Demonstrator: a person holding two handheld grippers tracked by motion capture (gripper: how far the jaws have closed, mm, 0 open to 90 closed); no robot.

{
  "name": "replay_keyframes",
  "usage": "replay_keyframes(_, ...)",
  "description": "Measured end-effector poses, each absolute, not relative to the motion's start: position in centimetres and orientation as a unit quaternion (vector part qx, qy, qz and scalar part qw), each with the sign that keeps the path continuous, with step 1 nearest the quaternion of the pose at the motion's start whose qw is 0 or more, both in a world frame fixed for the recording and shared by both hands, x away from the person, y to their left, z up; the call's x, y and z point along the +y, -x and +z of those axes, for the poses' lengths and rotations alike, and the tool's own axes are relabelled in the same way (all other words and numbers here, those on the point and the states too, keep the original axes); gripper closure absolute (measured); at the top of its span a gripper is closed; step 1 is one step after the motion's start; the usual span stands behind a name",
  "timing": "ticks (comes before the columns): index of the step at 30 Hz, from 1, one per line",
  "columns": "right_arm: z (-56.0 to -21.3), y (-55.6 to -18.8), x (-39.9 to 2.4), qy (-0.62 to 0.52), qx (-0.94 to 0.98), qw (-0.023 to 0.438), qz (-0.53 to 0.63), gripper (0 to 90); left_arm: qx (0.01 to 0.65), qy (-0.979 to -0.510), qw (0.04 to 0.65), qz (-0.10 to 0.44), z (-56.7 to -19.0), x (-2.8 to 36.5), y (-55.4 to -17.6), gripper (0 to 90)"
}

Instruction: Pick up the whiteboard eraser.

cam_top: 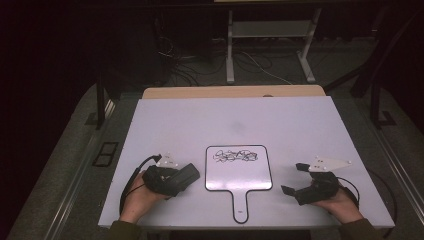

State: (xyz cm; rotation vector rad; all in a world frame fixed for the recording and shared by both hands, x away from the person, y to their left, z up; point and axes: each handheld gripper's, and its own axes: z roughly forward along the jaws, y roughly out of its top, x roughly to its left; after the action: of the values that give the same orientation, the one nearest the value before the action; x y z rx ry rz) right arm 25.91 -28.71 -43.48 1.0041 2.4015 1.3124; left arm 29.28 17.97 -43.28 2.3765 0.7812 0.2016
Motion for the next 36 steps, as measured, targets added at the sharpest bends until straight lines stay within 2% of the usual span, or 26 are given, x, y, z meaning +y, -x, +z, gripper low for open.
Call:
replay_keyframes(23,-43.4,-25.9,-28.8,-0.342,0.817,0.115,0.45,0.9,0.291,-0.904,0.302,0.079,-42.9,17.9,-29.3,39.1)
replay_keyframes(36,-43.4,-25.9,-28.7,-0.345,0.814,0.113,0.453,0.8,0.31,-0.89,0.325,0.074,-41.7,18.1,-29.3,39.2)
